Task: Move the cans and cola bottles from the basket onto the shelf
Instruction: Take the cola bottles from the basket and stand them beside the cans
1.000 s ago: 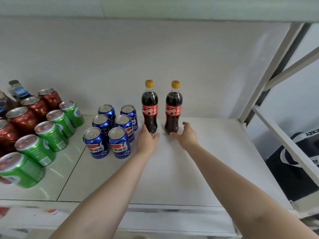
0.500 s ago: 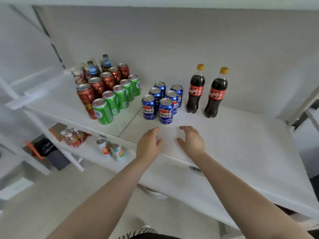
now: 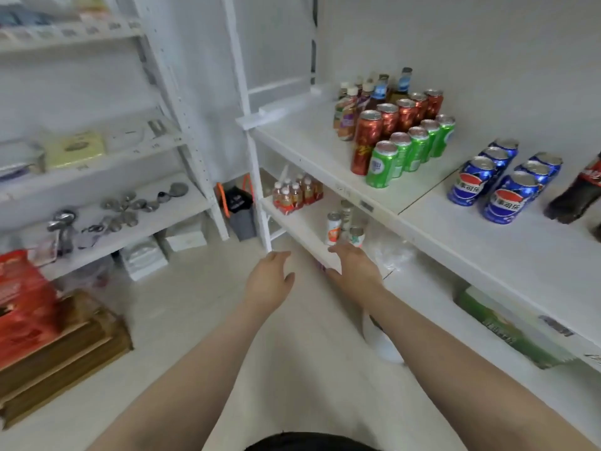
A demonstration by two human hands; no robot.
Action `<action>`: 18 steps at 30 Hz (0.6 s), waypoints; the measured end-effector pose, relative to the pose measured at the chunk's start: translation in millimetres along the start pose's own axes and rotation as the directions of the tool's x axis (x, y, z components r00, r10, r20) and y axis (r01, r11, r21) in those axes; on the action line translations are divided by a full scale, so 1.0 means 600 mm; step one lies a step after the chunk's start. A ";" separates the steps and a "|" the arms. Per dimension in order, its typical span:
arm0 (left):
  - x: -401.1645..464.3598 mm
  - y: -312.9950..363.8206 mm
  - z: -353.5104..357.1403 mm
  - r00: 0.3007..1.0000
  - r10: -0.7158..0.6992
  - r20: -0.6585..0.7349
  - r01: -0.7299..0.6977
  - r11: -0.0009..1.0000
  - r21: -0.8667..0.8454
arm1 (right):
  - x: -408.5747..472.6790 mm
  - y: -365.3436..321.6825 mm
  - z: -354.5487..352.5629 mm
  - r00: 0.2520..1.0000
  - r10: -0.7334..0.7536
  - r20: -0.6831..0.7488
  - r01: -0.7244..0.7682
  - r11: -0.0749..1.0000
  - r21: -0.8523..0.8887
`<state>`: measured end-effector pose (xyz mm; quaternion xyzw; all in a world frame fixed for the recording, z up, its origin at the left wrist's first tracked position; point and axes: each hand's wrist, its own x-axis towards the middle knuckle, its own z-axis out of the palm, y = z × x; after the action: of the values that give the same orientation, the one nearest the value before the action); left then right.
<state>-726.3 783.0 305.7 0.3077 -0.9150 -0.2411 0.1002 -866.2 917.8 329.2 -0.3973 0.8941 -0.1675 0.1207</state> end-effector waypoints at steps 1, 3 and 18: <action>-0.017 -0.047 -0.020 0.999 -0.038 0.006 0.038 0.999 0.001 | 0.003 -0.043 0.024 1.000 -0.020 0.013 0.020 1.000 0.000; -0.050 -0.138 -0.061 0.993 -0.116 0.024 0.116 0.993 0.002 | 0.003 -0.129 0.071 0.997 -0.067 0.044 0.067 0.998 -0.013; -0.269 -0.602 -0.262 0.814 -0.580 -0.029 0.580 0.814 -0.022 | 0.040 -0.604 0.349 0.839 -0.398 0.372 0.447 0.893 -0.052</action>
<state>-360.8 571.1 254.3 0.5752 -0.7744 -0.2605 0.0396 -566.0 629.7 278.9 -0.6157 0.7573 -0.0544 0.2110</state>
